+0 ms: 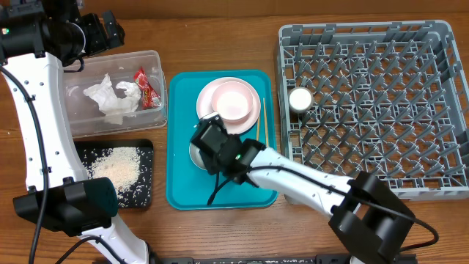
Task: Sort waste into correct bins and load items into the dishwasher
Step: 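Grasp the rim of the small white bowl with the right gripper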
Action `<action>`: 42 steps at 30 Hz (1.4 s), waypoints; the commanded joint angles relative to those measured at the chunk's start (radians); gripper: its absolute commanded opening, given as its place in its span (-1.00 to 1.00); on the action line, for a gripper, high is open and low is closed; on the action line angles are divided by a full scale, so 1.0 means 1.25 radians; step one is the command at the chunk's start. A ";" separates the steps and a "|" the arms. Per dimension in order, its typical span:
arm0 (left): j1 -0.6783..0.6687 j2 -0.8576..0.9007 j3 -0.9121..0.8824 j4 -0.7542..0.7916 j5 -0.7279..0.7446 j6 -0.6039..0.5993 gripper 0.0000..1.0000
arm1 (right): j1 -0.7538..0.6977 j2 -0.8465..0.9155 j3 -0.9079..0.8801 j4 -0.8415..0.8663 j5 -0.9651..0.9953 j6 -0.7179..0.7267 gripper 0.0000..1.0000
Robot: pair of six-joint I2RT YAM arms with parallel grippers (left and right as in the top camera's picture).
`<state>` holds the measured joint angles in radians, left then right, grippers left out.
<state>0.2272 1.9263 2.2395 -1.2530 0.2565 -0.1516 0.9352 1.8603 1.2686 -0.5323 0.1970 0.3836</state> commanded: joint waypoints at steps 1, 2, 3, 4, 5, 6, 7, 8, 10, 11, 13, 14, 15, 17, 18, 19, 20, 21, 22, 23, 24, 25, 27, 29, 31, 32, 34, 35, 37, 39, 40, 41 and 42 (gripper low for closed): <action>-0.001 -0.005 0.007 0.001 -0.004 -0.008 1.00 | -0.038 0.004 -0.005 -0.014 0.015 0.033 -0.85; -0.001 -0.005 0.007 0.001 -0.004 -0.008 1.00 | -0.043 0.004 -0.005 -0.020 0.012 0.032 -0.85; -0.001 -0.005 0.007 0.001 -0.004 -0.008 1.00 | -0.050 0.004 -0.005 -0.025 0.007 0.033 -0.86; -0.001 -0.005 0.007 0.001 -0.004 -0.008 1.00 | -0.054 0.004 -0.005 -0.027 -0.001 0.032 -0.86; -0.001 -0.005 0.007 0.001 -0.004 -0.008 1.00 | -0.058 0.004 -0.005 -0.028 -0.009 0.033 -0.87; -0.001 -0.005 0.007 0.001 -0.004 -0.008 1.00 | -0.061 0.004 -0.005 -0.029 -0.016 0.033 -0.87; -0.001 -0.005 0.007 0.001 -0.004 -0.008 1.00 | -0.063 0.004 -0.005 -0.030 -0.021 0.033 -0.87; -0.001 -0.005 0.007 0.001 -0.004 -0.008 1.00 | -0.064 0.004 -0.005 -0.030 -0.021 0.033 -0.87; -0.001 -0.005 0.007 0.001 -0.004 -0.008 1.00 | -0.064 0.004 -0.005 -0.031 -0.022 0.033 -0.87; -0.001 -0.005 0.007 0.001 -0.004 -0.008 1.00 | -0.064 0.004 -0.005 -0.031 -0.026 0.033 -0.87; -0.001 -0.005 0.007 0.001 -0.004 -0.008 1.00 | -0.064 0.004 -0.005 -0.032 -0.039 0.033 -0.87; -0.001 -0.005 0.007 0.001 -0.004 -0.008 1.00 | -0.064 0.004 -0.005 -0.034 -0.048 0.033 -0.87; -0.001 -0.005 0.007 0.001 -0.004 -0.008 1.00 | -0.064 0.004 -0.005 -0.038 -0.058 0.033 -0.87; -0.001 -0.005 0.007 0.000 -0.004 -0.008 1.00 | -0.064 0.004 -0.005 -0.048 -0.069 0.033 -0.87; -0.001 -0.005 0.007 0.001 -0.004 -0.008 1.00 | -0.064 0.004 -0.005 -0.056 -0.069 0.033 -0.86; -0.001 -0.005 0.007 0.001 -0.004 -0.008 1.00 | -0.064 0.004 -0.005 -0.062 -0.069 0.033 -0.87; -0.001 -0.005 0.007 0.001 -0.004 -0.008 1.00 | -0.064 0.004 -0.005 -0.070 -0.069 0.032 -0.87; -0.001 -0.005 0.007 0.001 -0.004 -0.008 1.00 | -0.064 0.004 -0.005 -0.078 -0.069 0.032 -0.87; -0.001 -0.005 0.007 0.001 -0.004 -0.008 1.00 | -0.064 0.004 -0.005 -0.085 -0.068 0.032 -0.87; -0.001 -0.005 0.007 0.001 -0.004 -0.008 1.00 | -0.064 0.004 -0.005 -0.091 -0.066 0.032 -0.87; -0.001 -0.005 0.007 0.001 -0.004 -0.008 1.00 | -0.064 0.004 -0.005 -0.103 -0.056 0.033 -0.87; -0.001 -0.005 0.007 0.001 -0.004 -0.008 1.00 | -0.064 0.004 -0.005 -0.106 -0.051 0.036 -0.88; -0.001 -0.005 0.007 0.001 -0.004 -0.008 1.00 | -0.064 0.004 -0.005 -0.122 -0.017 0.061 -0.88; -0.001 -0.005 0.007 0.001 -0.004 -0.008 1.00 | -0.064 0.004 -0.005 -0.139 0.020 0.081 -0.88; -0.001 -0.005 0.007 0.001 -0.004 -0.008 1.00 | -0.064 0.004 -0.005 -0.151 0.046 0.090 -0.89; -0.001 -0.005 0.007 0.001 -0.004 -0.008 1.00 | -0.064 0.004 -0.005 -0.158 0.060 0.094 -0.91; -0.001 -0.005 0.007 0.001 -0.004 -0.008 1.00 | -0.064 0.004 -0.005 -0.169 0.083 0.096 -0.92; -0.001 -0.005 0.007 0.001 -0.004 -0.008 1.00 | -0.064 0.004 -0.005 -0.172 0.092 0.098 -0.92; -0.001 -0.005 0.007 0.001 -0.004 -0.008 1.00 | -0.064 0.004 -0.005 -0.177 0.102 0.121 -0.92; -0.001 -0.005 0.007 0.001 -0.004 -0.008 1.00 | -0.064 0.004 -0.003 -0.176 0.091 0.137 -0.92; -0.001 -0.005 0.007 0.001 -0.004 -0.008 1.00 | -0.064 0.004 0.000 -0.174 0.077 0.136 -0.92; -0.001 -0.005 0.007 0.001 -0.004 -0.008 1.00 | -0.064 0.004 0.005 -0.175 0.064 0.136 -0.92; -0.001 -0.005 0.007 0.001 -0.004 -0.008 1.00 | -0.064 0.004 0.011 -0.178 0.043 0.136 -0.92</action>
<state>0.2272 1.9263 2.2395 -1.2530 0.2565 -0.1516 0.8562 1.8603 1.2675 -0.7532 0.2775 0.5240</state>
